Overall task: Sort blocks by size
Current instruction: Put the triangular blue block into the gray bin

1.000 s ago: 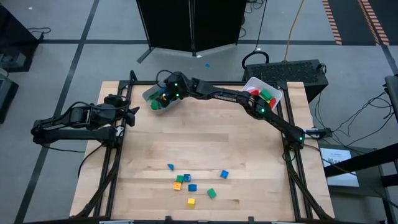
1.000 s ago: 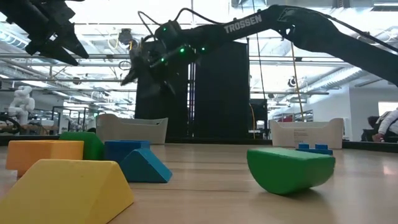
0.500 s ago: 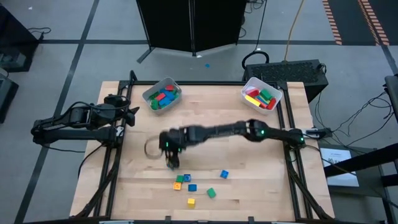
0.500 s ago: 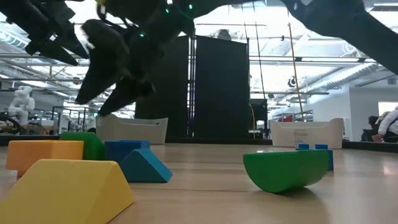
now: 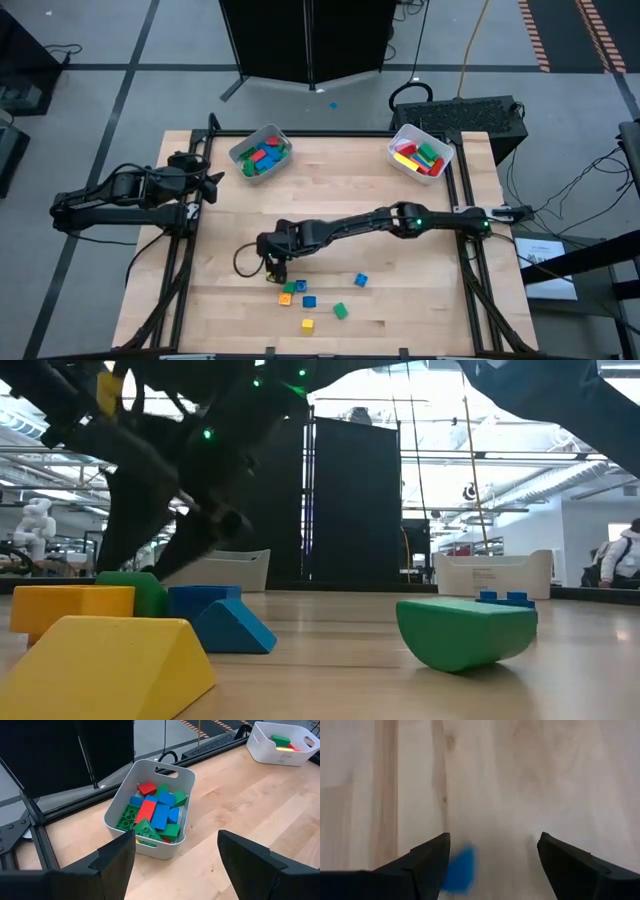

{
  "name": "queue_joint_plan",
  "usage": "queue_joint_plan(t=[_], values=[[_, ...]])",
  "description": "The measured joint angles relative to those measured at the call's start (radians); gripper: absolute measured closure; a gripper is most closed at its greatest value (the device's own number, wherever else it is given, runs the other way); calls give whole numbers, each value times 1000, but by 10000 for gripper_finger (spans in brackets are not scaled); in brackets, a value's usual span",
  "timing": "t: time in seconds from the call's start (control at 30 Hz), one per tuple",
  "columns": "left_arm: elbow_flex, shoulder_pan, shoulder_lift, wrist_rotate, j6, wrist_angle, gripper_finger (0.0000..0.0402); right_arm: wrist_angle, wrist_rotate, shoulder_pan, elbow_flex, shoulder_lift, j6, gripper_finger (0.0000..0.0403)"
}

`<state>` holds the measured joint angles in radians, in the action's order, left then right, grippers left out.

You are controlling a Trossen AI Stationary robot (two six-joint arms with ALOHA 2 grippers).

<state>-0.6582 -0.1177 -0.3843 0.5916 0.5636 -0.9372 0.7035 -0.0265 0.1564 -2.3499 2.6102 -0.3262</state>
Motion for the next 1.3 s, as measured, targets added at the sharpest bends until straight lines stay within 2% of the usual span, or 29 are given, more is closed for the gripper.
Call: queue_joint_plan(t=[0.17,0.27,0.63,1.03,1.13,1.3], values=[[2,0,0,-2,0,1,120,-11,-10,29,1,39,-66,114],[2,0,0,-8,1,1,120,-5,-26,34,4,44,-78,130],[3,0,0,-7,0,1,120,103,-43,38,4,45,-109,291],[3,0,0,-7,-2,1,120,126,-39,8,12,12,-30,294],[3,0,0,-7,-2,1,120,152,-99,-34,17,-18,15,294],[3,0,0,-7,-2,1,120,36,-158,-143,11,-78,52,294]])
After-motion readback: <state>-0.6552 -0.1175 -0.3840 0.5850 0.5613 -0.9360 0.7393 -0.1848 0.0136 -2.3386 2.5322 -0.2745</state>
